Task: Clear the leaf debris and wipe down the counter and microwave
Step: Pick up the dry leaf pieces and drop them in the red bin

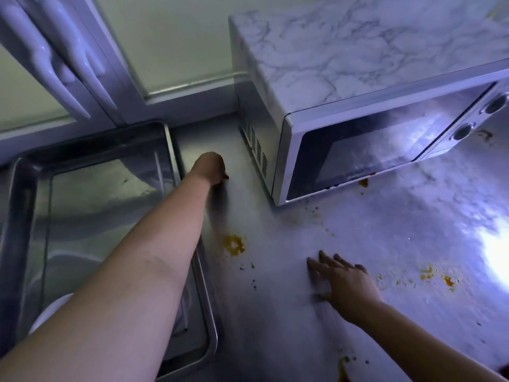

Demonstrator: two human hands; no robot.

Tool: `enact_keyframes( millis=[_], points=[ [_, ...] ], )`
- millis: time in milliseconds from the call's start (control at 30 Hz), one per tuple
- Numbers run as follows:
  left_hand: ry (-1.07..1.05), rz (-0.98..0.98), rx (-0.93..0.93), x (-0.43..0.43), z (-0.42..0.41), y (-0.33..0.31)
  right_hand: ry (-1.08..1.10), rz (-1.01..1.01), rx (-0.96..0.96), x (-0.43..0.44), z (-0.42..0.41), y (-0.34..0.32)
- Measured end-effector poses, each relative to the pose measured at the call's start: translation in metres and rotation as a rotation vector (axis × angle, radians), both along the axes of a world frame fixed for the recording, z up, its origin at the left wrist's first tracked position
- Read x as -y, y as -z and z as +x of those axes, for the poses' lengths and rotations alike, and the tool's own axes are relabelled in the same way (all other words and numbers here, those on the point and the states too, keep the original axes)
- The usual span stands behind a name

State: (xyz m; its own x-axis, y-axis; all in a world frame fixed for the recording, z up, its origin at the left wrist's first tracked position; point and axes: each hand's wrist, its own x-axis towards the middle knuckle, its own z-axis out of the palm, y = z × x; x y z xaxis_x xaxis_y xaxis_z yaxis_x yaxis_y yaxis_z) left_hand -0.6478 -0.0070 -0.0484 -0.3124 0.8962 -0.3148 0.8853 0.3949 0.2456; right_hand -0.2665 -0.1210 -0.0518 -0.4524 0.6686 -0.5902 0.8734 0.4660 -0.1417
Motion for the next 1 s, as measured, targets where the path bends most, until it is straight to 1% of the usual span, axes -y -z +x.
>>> enact_keyframes(
  millis=[100,200,267,467,533,633,767,833,900,1000],
  points=[
    [-0.035,0.008,-0.067,0.005,0.006,0.002,0.019,-0.002,-0.012,-0.001,-0.001,-0.001],
    [-0.069,0.039,-0.087,0.014,0.018,0.005,0.035,-0.003,-0.026,0.001,-0.001,-0.002],
    [-0.151,0.075,-0.053,0.022,0.030,0.006,0.049,-0.009,-0.037,0.003,0.000,-0.004],
    [-0.347,0.245,0.154,0.046,0.038,0.006,0.028,-0.043,-0.050,0.002,0.005,-0.001],
    [-0.326,0.276,0.161,0.044,0.031,0.005,0.027,-0.059,-0.058,0.001,0.007,0.001],
    [-0.261,0.288,0.118,0.031,0.017,0.009,0.032,-0.075,-0.081,0.000,0.008,0.005],
    [-0.080,0.173,0.017,0.008,0.004,0.015,0.039,-0.076,-0.097,0.001,0.007,0.007],
    [-0.024,0.150,-0.056,-0.002,0.003,0.016,0.032,-0.077,-0.100,0.001,0.007,0.008],
    [-0.021,0.134,-0.135,-0.007,0.005,0.014,0.030,-0.066,-0.097,0.001,0.007,0.007],
    [-0.093,0.093,-0.142,-0.009,0.011,0.009,0.052,-0.065,-0.101,0.002,0.007,0.004]
  ],
)
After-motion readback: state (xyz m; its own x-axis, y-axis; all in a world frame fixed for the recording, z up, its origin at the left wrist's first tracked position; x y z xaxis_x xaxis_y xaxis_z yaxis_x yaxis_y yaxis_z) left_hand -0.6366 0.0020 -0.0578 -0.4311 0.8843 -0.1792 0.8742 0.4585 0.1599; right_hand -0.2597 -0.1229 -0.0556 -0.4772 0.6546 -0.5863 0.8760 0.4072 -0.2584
